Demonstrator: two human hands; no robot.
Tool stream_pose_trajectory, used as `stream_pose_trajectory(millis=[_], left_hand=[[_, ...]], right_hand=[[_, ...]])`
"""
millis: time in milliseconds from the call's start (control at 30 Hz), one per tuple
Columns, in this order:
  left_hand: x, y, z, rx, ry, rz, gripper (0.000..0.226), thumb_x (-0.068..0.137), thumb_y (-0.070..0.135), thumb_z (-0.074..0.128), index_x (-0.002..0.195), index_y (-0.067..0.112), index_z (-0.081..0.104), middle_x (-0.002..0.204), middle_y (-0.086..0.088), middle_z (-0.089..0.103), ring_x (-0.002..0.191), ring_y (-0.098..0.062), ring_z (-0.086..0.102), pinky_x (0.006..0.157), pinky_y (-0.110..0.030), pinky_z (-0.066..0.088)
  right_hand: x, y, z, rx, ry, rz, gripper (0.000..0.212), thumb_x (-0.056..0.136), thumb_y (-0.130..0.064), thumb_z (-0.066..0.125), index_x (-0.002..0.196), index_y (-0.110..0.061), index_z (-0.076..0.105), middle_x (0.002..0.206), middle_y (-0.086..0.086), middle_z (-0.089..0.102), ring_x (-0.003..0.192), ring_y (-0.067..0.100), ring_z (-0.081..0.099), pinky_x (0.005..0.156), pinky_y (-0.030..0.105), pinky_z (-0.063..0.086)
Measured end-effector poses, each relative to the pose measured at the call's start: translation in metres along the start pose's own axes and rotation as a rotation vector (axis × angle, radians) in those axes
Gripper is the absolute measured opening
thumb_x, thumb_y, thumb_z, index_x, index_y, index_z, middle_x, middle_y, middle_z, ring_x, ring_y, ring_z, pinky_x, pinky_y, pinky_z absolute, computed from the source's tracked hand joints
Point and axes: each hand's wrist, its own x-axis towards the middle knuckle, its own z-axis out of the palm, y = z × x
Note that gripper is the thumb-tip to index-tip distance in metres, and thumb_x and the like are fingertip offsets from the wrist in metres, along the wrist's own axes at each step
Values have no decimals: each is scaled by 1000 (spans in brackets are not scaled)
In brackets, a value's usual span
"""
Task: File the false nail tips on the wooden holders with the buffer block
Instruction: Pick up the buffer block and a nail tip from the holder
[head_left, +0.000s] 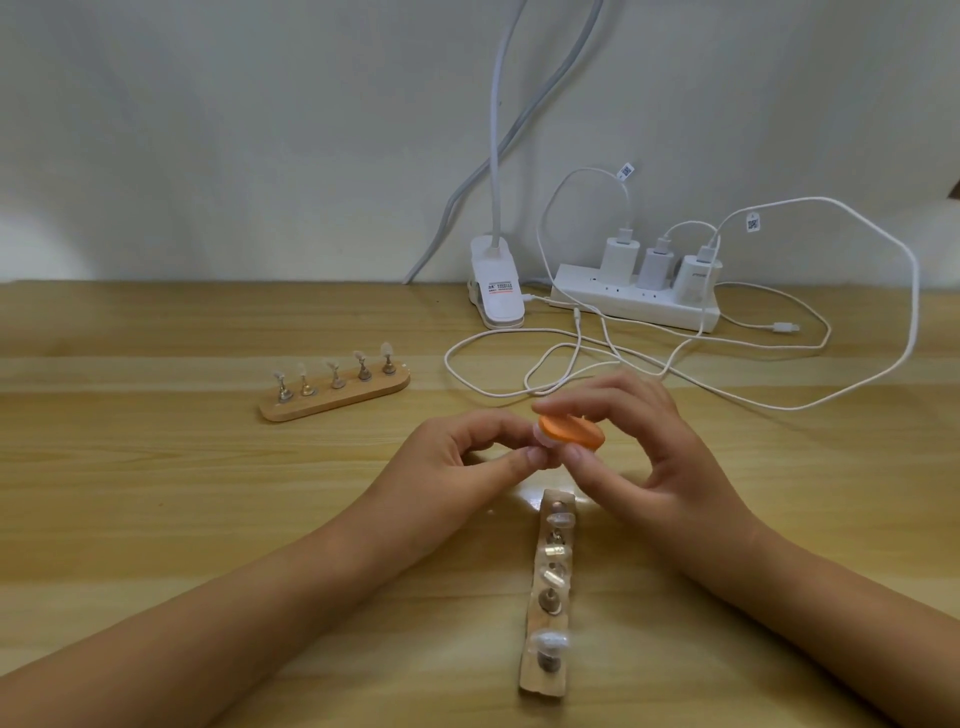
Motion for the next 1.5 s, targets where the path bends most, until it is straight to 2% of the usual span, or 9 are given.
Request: stream_pose_trajectory(millis=[200, 400, 633, 767, 900, 1000, 1133, 1233, 1500], left_hand=[[0, -1, 1, 21, -21, 69, 11, 89, 15, 67, 97, 15, 74, 77, 23, 67, 61, 8, 54, 59, -4, 40], [-1, -1, -1, 2, 2, 28, 9, 88, 22, 67, 93, 21, 75, 84, 19, 69, 69, 7, 54, 68, -8, 39], [-1, 1, -1, -6, 11, -6, 11, 87, 24, 67, 96, 24, 75, 92, 12, 73, 79, 2, 58, 80, -19, 42], [-3, 3, 2, -7, 11, -9, 7, 84, 31, 69, 86, 27, 74, 67, 23, 62, 59, 0, 42, 61, -11, 34], [-2, 2, 1, -23, 37, -48, 6, 85, 22, 72, 79, 25, 72, 81, 15, 73, 70, -25, 58, 70, -24, 46], [-3, 3, 1, -48, 34, -62, 11, 85, 19, 72, 77, 26, 73, 56, 19, 56, 54, -5, 39, 53, -11, 33], [-1, 2, 0, -26, 20, -61, 18, 87, 13, 69, 76, 27, 72, 74, 12, 72, 66, -13, 48, 62, -17, 40], [-2, 4, 1, -19, 11, -58, 19, 87, 14, 70, 74, 28, 73, 52, 14, 54, 49, -2, 36, 49, -8, 32], [-2, 3, 0, -23, 6, -35, 5, 81, 33, 70, 80, 31, 75, 62, 13, 63, 52, -7, 34, 50, -12, 30]], right_hand=[[-1, -1, -1, 44, 5, 15, 27, 88, -31, 62, 114, -28, 68, 106, -6, 64, 109, 21, 54, 97, 33, 40], [4, 4, -4, 106, 35, 137, 22, 92, -14, 68, 111, -26, 69, 106, -3, 65, 112, 22, 55, 102, 47, 40], [1, -1, -2, 54, 5, 46, 30, 87, -35, 56, 113, -26, 68, 107, -5, 64, 110, 21, 54, 99, 40, 40], [-1, -3, -1, 45, -5, 5, 28, 86, -32, 57, 111, -28, 69, 105, -7, 63, 108, 19, 53, 98, 32, 39], [1, -1, -2, 52, -6, 58, 24, 85, -31, 61, 108, -30, 70, 102, -5, 63, 105, 19, 52, 97, 32, 39], [-1, -3, -1, 40, -19, 4, 26, 83, -32, 58, 107, -31, 69, 102, -8, 60, 105, 18, 50, 97, 28, 37], [1, -2, -2, 49, -11, 57, 28, 82, -35, 55, 105, -30, 70, 99, -6, 62, 102, 18, 51, 95, 31, 38], [0, -3, -1, 60, -33, 21, 27, 82, -32, 56, 105, -31, 70, 101, -9, 59, 105, 18, 50, 97, 27, 37], [0, 0, -1, 48, -3, 42, 22, 85, -29, 61, 105, -32, 69, 102, -8, 63, 106, 18, 52, 98, 40, 39]])
